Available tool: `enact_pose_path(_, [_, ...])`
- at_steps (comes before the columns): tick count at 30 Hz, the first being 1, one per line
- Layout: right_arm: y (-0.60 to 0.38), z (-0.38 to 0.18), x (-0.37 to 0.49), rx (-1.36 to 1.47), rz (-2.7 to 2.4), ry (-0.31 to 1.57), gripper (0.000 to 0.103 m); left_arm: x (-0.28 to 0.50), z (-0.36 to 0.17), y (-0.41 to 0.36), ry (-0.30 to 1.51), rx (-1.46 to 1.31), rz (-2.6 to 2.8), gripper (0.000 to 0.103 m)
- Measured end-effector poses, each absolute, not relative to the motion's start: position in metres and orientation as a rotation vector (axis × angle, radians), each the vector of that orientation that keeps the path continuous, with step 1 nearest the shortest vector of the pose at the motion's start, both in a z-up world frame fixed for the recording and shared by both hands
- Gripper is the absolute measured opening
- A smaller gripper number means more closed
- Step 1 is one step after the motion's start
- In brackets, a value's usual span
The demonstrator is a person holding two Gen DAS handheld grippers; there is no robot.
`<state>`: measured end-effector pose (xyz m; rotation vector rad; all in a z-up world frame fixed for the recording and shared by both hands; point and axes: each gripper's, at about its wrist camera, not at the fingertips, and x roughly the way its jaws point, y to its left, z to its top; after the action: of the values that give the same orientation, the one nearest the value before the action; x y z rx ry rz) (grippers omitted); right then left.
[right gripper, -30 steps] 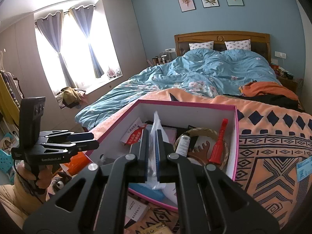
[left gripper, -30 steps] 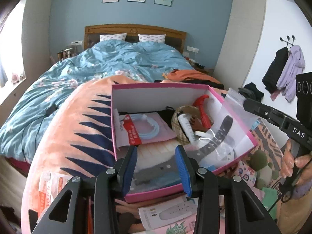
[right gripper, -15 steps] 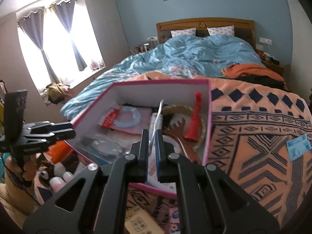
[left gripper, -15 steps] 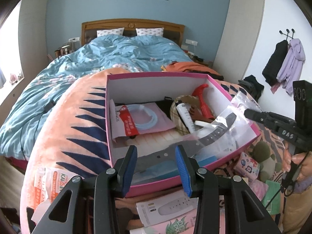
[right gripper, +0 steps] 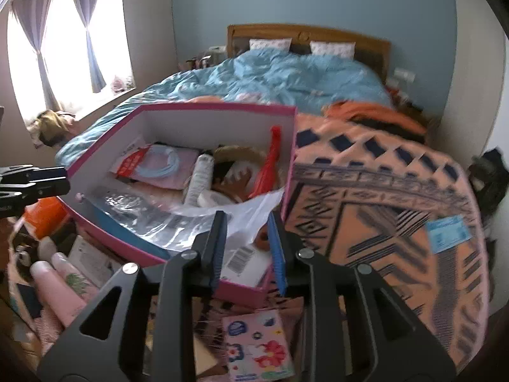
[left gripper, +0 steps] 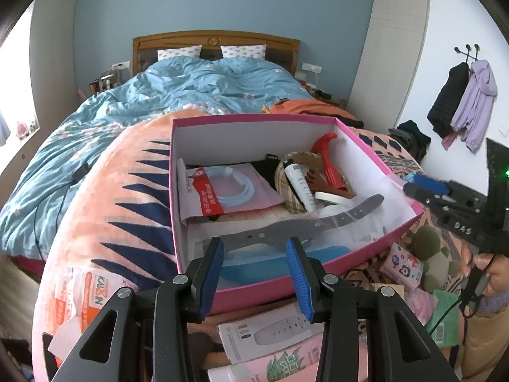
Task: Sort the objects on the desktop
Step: 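Move the right tool toward the green plush toy on the blanket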
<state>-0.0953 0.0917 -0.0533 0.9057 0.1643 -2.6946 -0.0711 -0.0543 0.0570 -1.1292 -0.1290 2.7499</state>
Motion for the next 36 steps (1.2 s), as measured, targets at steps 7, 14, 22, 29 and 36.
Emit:
enact_pose_path(7, [0.088, -0.041, -0.082, 0.802, -2.718, 0.185, 0.051, -0.066, 0.056, -0.054, -0.148, -1.123, 2.743, 0.047])
enact_pose_path(14, [0.075, -0.056, -0.083, 0.884, -2.617, 0.199, 0.051, -0.052, 0.056, -0.050, -0.148, -1.099, 2.727, 0.057])
enact_pose_path(22, [0.080, -0.055, -0.063, 0.860, -2.579, 0.114, 0.054, -0.025, 0.059, -0.052, -0.149, -1.051, 2.716, 0.064])
enact_pose_path(29, [0.076, -0.053, -0.034, 0.841, -2.460, 0.041, 0.056, -0.005, 0.058, -0.061, -0.141, -1.052, 2.730, 0.064])
enact_pose_path(36, [0.071, -0.062, -0.007, 0.855, -2.392, 0.003, 0.056, 0.013, 0.049, -0.060, -0.154, -1.069, 2.696, 0.064])
